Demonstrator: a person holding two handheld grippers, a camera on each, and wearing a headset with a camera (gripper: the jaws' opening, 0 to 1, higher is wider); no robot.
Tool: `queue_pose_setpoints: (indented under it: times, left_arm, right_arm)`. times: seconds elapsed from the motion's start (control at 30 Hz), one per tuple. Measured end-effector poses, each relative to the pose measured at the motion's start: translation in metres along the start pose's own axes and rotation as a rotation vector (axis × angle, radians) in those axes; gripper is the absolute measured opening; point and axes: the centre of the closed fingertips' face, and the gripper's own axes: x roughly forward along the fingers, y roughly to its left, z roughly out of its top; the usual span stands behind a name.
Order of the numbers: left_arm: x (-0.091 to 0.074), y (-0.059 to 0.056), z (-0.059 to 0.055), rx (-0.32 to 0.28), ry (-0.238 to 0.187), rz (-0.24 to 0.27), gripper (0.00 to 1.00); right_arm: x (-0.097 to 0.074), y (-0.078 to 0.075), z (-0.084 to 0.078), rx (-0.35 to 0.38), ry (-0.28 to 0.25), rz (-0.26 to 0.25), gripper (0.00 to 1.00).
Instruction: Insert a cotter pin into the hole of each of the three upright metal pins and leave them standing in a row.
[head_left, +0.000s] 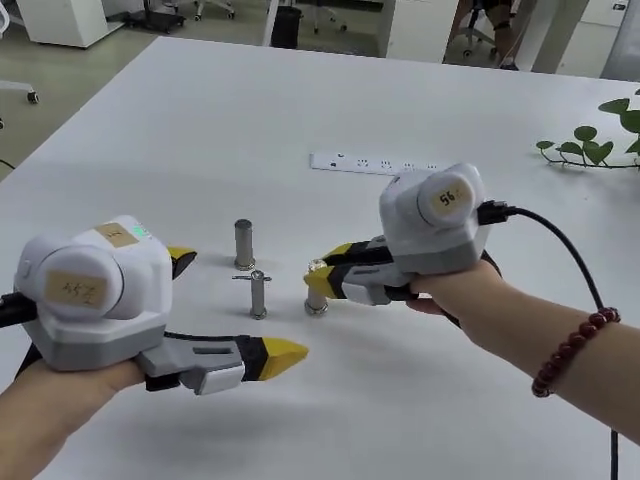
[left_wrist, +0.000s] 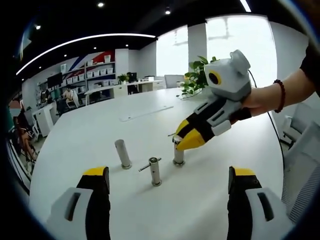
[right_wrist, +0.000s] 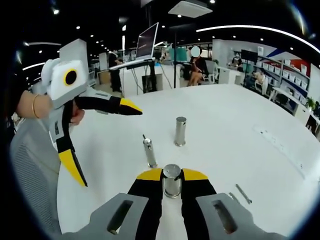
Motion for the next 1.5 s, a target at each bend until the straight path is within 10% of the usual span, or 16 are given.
queue_pose_setpoints:
  times: [1.5]
  left_arm:
    - [-0.003,-0.008,-0.009,-0.014,0.011,-0.009,0.95]
  right_arm:
    - [-0.025,0.01,-0.014,0.078,-0.058,-0.009,0.16]
